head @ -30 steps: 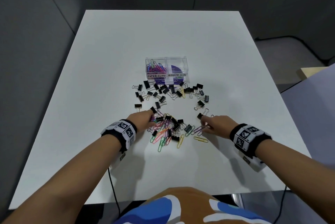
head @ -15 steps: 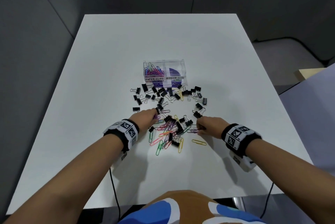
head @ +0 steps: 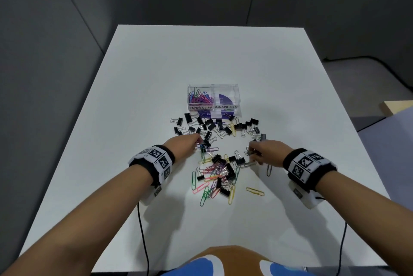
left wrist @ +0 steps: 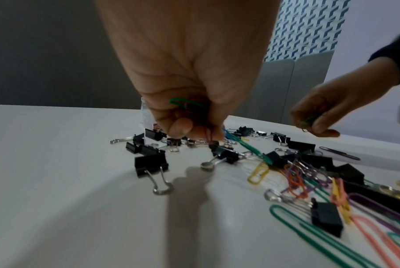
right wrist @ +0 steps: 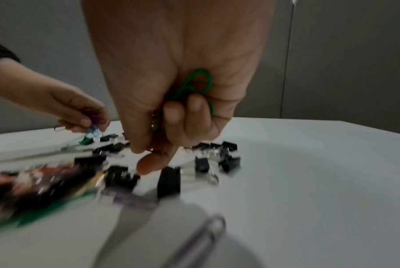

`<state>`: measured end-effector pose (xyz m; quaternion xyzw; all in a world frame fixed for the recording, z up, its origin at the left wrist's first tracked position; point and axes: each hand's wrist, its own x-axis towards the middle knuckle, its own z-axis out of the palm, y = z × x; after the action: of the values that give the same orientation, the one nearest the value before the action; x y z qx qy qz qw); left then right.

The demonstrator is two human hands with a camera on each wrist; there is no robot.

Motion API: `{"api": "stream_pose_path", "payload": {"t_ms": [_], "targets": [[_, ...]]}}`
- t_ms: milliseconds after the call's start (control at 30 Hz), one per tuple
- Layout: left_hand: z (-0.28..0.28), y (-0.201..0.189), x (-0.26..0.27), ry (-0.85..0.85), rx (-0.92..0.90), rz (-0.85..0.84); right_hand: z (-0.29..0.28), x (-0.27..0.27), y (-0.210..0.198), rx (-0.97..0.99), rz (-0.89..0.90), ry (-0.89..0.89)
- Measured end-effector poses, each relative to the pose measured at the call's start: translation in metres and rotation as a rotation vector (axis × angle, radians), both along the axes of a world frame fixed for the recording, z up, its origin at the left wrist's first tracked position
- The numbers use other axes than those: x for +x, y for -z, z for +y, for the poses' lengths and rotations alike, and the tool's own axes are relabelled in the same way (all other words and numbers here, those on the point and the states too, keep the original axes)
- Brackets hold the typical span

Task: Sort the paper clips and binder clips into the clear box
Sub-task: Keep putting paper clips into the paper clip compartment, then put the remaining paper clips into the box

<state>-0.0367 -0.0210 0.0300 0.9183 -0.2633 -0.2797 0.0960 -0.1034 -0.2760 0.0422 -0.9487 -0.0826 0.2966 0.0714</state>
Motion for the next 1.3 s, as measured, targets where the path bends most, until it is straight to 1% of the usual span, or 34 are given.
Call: {"api": "stream_pose_path", "payload": {"t_ms": [100, 200, 267, 333, 467, 600, 767, 900, 967, 1033, 1167, 1233, 1300], "targets": [[0.004, -0.009, 0.012, -0.025, -0.037, -0.047, 0.011, 0.031, -0.018, 0.068, -0.073, 0.003], [0.010, -0.022, 0.036, -0.101, -0.079, -0.068, 0.029, 0.071, -0.038, 0.126, -0.174, 0.019], [0.014, -0.030, 0.057, -0.137, -0.088, -0.088, 0.044, 0.102, -0.046, 0.136, -0.250, 0.018], [0.017, -0.038, 0.077, -0.162, -0.093, -0.110, 0.059, 0.134, -0.049, 0.123, -0.287, 0.013], [0.022, -0.044, 0.109, -0.199, -0.113, -0.133, 0.087, 0.183, -0.038, 0.070, -0.209, -0.011], [0.030, -0.037, 0.129, -0.215, -0.133, -0.146, 0.108, 0.203, -0.021, 0.074, -0.172, -0.043], [0.031, -0.029, 0.141, -0.181, -0.130, -0.207, 0.104, 0.195, -0.018, 0.145, -0.191, -0.041], [0.007, -0.032, 0.149, -0.115, -0.164, -0.338, 0.077, 0.167, -0.025, 0.257, -0.394, 0.002], [-0.009, -0.030, 0.155, -0.060, -0.145, -0.381, 0.062, 0.149, -0.024, 0.289, -0.428, 0.049], [-0.023, -0.025, 0.157, 0.016, -0.084, -0.376, 0.047, 0.129, -0.020, 0.296, -0.402, 0.102], [-0.039, -0.013, 0.152, 0.155, 0.066, -0.339, 0.021, 0.092, -0.009, 0.222, -0.326, 0.161], [-0.041, -0.011, 0.146, 0.187, 0.085, -0.405, 0.009, 0.076, -0.004, 0.195, -0.304, 0.193], [-0.040, -0.014, 0.138, 0.167, 0.052, -0.486, -0.002, 0.062, -0.001, 0.149, -0.290, 0.227]]}}
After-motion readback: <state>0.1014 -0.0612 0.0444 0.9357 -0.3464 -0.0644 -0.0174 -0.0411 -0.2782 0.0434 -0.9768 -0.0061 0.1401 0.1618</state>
